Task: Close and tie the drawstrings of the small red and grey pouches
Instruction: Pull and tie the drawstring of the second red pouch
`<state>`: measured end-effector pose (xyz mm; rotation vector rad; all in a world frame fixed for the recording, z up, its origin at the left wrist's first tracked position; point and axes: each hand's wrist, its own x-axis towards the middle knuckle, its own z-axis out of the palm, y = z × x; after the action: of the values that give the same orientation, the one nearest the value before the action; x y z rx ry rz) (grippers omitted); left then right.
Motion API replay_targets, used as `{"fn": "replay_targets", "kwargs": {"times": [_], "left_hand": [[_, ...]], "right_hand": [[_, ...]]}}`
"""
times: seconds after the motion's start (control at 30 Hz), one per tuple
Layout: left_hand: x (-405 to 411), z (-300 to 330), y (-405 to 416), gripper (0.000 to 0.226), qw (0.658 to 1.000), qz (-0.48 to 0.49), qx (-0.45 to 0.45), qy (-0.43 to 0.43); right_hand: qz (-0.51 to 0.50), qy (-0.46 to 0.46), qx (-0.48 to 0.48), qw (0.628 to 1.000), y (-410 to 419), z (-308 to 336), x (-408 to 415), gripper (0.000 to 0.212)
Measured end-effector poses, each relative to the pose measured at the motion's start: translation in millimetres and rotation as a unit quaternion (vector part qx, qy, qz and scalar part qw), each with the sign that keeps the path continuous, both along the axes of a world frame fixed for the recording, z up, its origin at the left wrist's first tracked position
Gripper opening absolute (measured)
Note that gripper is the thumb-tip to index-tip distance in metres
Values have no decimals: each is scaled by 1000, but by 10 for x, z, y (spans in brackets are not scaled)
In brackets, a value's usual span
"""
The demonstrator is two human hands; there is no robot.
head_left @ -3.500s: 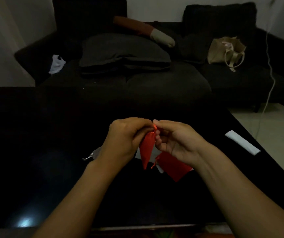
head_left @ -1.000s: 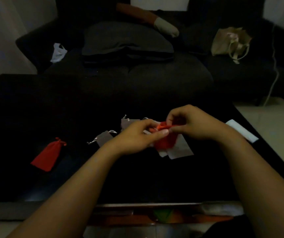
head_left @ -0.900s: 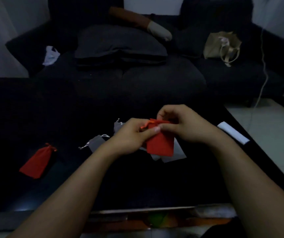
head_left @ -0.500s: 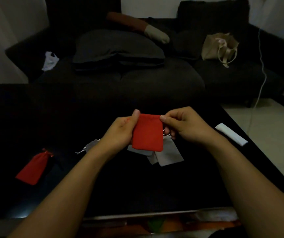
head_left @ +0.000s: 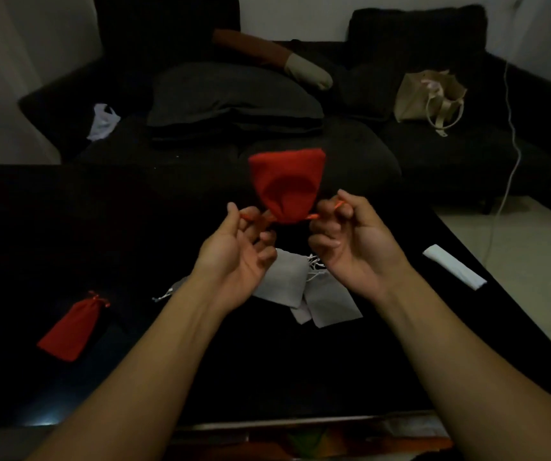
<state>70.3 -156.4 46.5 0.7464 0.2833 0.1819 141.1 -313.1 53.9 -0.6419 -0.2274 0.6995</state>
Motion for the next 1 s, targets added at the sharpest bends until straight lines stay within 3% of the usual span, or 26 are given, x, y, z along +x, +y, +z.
{"fn": "replay_targets", "kwargs": {"times": [0.17,0.27,0.37,0.47,0.6,0.7,0.77,0.93,1.0], "left_hand": [[41,13,37,56,991,72,111,-12],[43,13,9,52,991,36,126,-17],[19,67,-21,33,992,-17,122,-20],[27,35,-50,24,982,13,186,-13],[36,-53,-14,34,960,24,278,4],[2,-54,-37,30,924,65,377,3],[6,-50,-47,30,936,90,340,-1],[49,-3,-22,34,991,73,115,-11],[54,-14,-31,35,989,58,138,-6]], "right_hand": [[-78,-52,-142,985,48,-2,36,37],[-74,-102,-168,978,99,-27,-19,37],[-50,-132,-168,976,119,-40,-54,21],[-57,-121,-162,978,145,-52,-58,2],[-59,-82,-195,976,193,-61,-89,17],[-65,-73,-236,967,201,-96,-75,14],[-72,-55,-240,967,183,-107,-56,12],[-57,-23,-163,985,126,-88,-40,12],[-54,-42,-153,986,140,-89,-49,13]]}}
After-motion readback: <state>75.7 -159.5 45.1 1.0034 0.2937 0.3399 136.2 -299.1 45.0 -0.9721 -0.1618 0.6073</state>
